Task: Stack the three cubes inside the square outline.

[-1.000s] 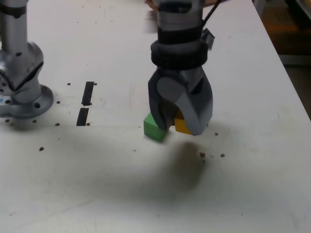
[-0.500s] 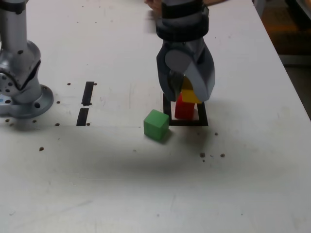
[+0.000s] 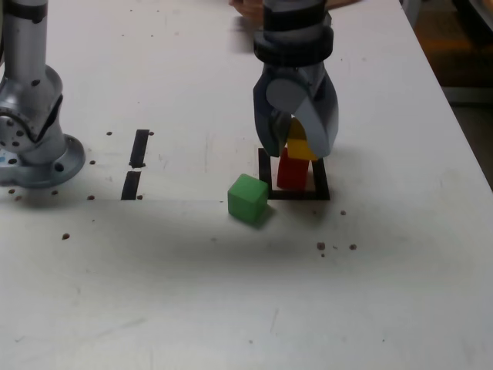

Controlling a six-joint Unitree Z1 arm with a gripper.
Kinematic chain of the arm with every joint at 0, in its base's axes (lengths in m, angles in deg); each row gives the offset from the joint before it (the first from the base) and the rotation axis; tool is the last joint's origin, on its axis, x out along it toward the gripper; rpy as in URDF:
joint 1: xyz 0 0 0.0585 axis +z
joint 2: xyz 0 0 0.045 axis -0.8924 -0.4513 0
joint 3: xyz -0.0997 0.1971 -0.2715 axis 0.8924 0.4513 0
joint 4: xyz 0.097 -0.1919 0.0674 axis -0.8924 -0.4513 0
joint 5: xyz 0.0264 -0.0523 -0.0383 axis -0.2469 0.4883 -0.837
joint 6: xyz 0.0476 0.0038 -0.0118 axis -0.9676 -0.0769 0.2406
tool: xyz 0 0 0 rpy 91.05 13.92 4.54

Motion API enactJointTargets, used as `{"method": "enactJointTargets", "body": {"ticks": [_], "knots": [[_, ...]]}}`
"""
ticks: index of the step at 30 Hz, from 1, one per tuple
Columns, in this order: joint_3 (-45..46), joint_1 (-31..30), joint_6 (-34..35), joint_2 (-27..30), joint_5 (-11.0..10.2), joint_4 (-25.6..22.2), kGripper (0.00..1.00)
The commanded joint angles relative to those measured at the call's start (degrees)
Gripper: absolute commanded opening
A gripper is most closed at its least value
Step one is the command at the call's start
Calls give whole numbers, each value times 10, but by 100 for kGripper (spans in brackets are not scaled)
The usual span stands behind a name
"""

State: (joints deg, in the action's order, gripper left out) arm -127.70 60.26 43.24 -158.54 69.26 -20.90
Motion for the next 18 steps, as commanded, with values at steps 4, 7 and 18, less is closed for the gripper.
{"method": "enactJointTargets", "body": {"ticks": [4, 7, 18], "knots": [[6, 1, -1, -2, 6, -2, 26], [10, 1, -1, -2, 11, -5, 37], [18, 2, -1, 1, 19, -7, 64]]}}
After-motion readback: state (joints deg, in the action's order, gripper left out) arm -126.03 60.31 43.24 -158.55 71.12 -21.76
